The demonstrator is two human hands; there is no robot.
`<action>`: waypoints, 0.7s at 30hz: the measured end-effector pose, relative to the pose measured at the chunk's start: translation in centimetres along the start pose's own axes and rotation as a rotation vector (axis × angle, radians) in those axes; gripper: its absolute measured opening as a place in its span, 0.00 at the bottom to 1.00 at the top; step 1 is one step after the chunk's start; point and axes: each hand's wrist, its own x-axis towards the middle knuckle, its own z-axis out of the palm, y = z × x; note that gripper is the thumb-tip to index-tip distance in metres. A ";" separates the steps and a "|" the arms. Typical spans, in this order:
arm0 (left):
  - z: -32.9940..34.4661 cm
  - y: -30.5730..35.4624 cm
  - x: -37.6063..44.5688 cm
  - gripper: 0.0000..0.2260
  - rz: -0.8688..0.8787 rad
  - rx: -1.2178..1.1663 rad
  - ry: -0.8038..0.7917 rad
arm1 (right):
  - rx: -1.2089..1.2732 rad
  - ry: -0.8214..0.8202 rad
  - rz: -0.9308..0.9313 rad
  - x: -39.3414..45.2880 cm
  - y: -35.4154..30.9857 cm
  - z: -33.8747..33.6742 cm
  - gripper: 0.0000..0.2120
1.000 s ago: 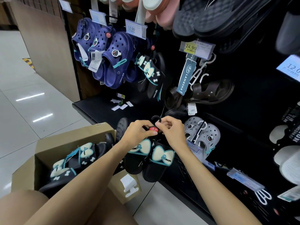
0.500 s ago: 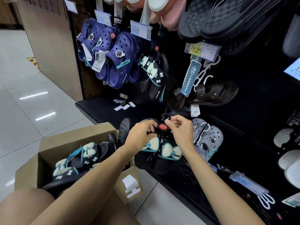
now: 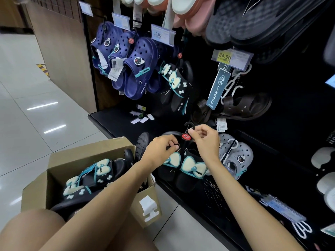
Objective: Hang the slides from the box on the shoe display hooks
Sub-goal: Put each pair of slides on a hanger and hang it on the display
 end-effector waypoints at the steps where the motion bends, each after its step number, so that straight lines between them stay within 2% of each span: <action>1: -0.2 0.2 0.1 0.04 -0.010 0.019 0.046 | 0.002 -0.002 -0.004 0.3 -0.3 0.1 0.05; 7: -1.1 0.0 0.7 0.07 -0.076 0.148 0.226 | -0.009 -0.060 -0.065 2.3 -2.6 2.0 0.06; 13: -2.1 -0.8 1.0 0.11 -0.139 0.040 0.368 | -0.015 -0.149 -0.086 5.3 -4.5 4.2 0.06; 17: -2.6 -1.8 1.1 0.11 -0.123 -0.008 0.418 | -0.041 -0.183 -0.067 7.8 -5.5 5.2 0.07; 21: -3.3 -3.5 1.2 0.12 -0.115 0.063 0.406 | -0.051 -0.161 -0.068 10.3 -6.6 6.1 0.07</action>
